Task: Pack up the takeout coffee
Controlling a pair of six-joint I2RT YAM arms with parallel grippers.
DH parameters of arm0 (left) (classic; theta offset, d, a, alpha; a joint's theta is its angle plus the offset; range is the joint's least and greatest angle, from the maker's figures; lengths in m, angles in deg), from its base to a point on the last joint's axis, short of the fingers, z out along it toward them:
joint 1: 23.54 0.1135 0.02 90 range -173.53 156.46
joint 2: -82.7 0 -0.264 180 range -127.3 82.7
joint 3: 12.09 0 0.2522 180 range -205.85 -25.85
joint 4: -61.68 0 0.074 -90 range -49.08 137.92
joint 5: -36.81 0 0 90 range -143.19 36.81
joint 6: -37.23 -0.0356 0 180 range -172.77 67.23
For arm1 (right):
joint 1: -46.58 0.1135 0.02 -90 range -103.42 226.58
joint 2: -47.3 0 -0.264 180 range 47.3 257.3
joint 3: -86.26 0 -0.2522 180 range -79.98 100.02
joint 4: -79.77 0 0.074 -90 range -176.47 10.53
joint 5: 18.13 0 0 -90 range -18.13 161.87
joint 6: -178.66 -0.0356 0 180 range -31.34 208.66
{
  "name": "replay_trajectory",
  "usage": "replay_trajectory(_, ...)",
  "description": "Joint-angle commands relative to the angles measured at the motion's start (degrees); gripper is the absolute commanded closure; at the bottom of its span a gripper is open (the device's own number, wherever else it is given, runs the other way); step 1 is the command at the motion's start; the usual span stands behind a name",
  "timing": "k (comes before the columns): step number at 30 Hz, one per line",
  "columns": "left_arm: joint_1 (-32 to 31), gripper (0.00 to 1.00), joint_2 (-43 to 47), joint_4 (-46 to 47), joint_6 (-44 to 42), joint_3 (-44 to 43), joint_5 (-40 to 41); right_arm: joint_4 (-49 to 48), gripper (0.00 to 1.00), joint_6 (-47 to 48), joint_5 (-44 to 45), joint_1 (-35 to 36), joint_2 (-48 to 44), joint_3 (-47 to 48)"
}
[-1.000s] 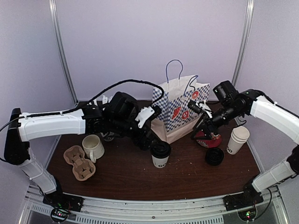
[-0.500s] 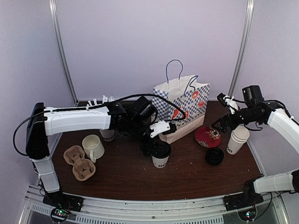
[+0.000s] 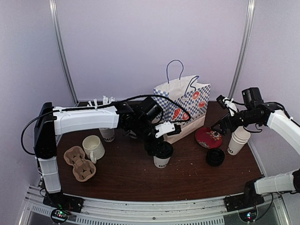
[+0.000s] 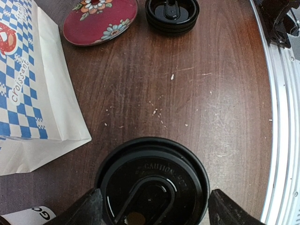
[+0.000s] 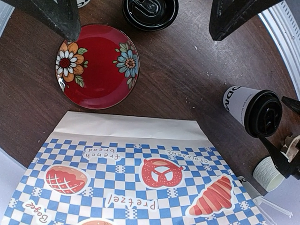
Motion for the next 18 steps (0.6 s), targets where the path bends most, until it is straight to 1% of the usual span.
replay_trajectory(1, 0.1, 0.19, 0.1, -1.4, 0.5, -1.2, -2.5, -0.5, 0.01, 0.5, -1.9, -0.3, 0.3, 0.1)
replay_trajectory(4, 0.1, 0.19, 1.6, -0.3, 0.5, -0.8, -2.7, -0.5, 0.01, 0.6, -2.2, -0.3, 0.6, 0.1)
replay_trajectory(7, 0.0, 0.15, 3.1, 2.2, 0.5, 1.0, -2.1, -0.4, 0.01, 0.7, -2.4, -0.3, 0.9, 0.1)
replay_trajectory(11, 0.0, 0.12, 2.0, 2.5, -0.5, 2.1, 0.0, -0.2, 0.01, 0.8, -3.0, -0.3, 1.3, 0.1)
replay_trajectory(12, 0.0, 0.09, 1.4, 2.2, -0.7, 2.0, 0.3, -0.2, 0.0, 0.8, -3.1, -0.3, 1.4, 0.1)
replay_trajectory(13, 0.1, 0.03, 1.1, 2.0, -0.7, 2.1, 0.6, -0.1, 0.0, 0.9, -3.3, -0.3, 1.6, 0.2)
replay_trajectory(16, 0.1, 0.03, 0.9, 2.0, -0.2, 2.3, 0.3, 0.0, 0.01, 1.1, -3.5, -0.3, 1.8, 0.1)
replay_trajectory(18, 0.2, 0.04, 0.7, 1.8, 0.1, 2.4, 0.0, 0.1, 0.0, 1.4, -3.4, -0.3, 1.8, 0.2)
